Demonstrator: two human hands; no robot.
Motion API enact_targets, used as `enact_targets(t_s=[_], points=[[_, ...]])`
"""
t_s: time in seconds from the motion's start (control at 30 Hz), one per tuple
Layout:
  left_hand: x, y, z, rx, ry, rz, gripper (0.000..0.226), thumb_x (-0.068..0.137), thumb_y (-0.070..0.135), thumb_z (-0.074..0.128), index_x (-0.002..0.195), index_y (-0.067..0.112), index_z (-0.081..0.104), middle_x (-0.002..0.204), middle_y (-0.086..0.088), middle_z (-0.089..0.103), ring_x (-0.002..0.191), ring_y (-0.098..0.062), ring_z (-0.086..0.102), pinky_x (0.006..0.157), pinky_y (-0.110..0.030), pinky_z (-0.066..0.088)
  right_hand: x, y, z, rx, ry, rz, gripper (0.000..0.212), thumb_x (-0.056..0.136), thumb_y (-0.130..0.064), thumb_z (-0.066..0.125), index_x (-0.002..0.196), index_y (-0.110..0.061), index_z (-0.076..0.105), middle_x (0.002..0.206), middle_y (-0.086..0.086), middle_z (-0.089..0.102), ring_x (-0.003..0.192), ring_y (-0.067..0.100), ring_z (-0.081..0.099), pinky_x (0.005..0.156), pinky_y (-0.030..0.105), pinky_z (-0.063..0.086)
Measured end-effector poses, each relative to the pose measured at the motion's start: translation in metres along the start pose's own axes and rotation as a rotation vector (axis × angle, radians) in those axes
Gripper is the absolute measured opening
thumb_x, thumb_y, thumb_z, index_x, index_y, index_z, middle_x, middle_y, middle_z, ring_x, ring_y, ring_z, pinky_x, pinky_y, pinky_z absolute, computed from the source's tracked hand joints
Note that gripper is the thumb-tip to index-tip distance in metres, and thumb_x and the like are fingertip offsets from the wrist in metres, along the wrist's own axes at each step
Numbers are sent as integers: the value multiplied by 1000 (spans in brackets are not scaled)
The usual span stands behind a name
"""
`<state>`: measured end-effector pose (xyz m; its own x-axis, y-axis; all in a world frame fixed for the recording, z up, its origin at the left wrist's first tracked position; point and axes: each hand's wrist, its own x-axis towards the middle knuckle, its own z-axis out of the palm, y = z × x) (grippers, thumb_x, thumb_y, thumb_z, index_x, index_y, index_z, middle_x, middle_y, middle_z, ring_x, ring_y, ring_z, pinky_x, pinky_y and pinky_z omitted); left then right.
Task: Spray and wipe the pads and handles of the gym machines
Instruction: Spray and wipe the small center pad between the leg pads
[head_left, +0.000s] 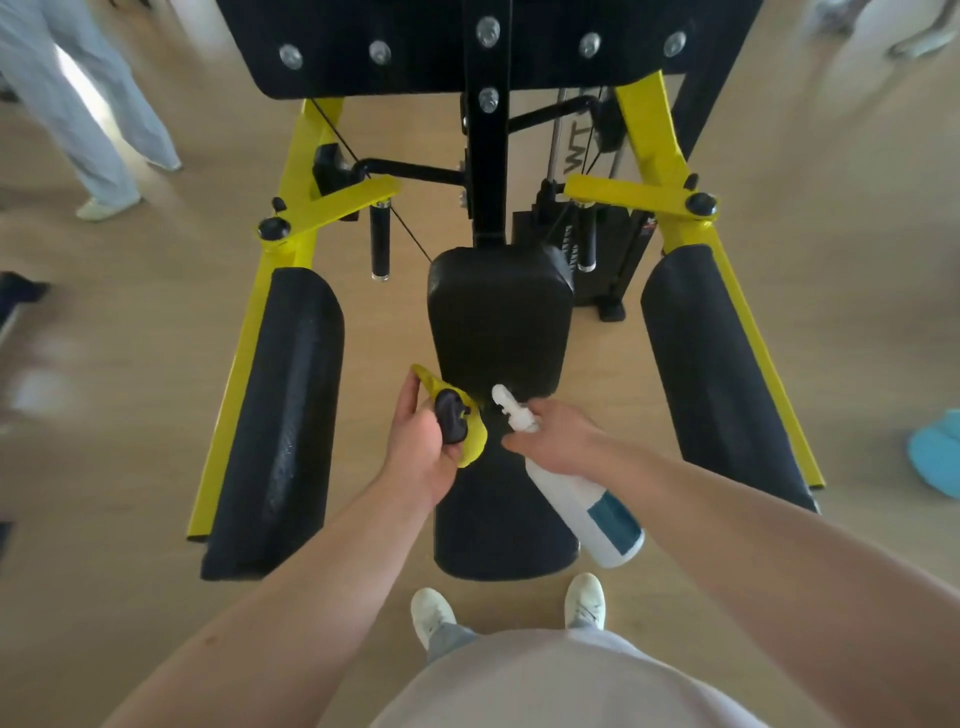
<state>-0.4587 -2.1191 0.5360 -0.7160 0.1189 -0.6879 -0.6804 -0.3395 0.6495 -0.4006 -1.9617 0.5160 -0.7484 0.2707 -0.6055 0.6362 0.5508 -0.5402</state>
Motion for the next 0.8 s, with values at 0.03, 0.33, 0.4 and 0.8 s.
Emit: enact_targets(t_s=[0.03,0.33,0.4,0.8], points=[[0,-1,-1,-10,5,4,51,108,7,41,142,44,51,128,-15,63,111,-36,68,89,-51,60,2,-2,6,-10,-6,-17,43,92,-44,71,129,-24,59,113,0,63,97,21,60,77,32,46],[-4,6,-3,-51,23,38,49,110,10,41,149,39,46,112,-8,66,90,-25,68,64,-33,63,-9,0,27,60,11,-56,28,95,-38,70,117,-25,59,106,-2,62,90,17,59,73,30,42],[-10,6,-2,110,-41,140,47,110,14,42,148,41,45,107,5,73,90,-19,68,88,-38,61,-12,8,20,76,34,-42,23,96,-37,68,112,-27,57,103,-3,64,83,11,59,65,28,42],[13,41,37,1896,164,1367,69,93,50,63,155,36,35,156,-8,37,125,-37,41,92,-49,43,-27,-4,-28,156,155,-81,23,96,-41,69,114,-32,58,95,-7,63,82,8,59,60,24,41]])
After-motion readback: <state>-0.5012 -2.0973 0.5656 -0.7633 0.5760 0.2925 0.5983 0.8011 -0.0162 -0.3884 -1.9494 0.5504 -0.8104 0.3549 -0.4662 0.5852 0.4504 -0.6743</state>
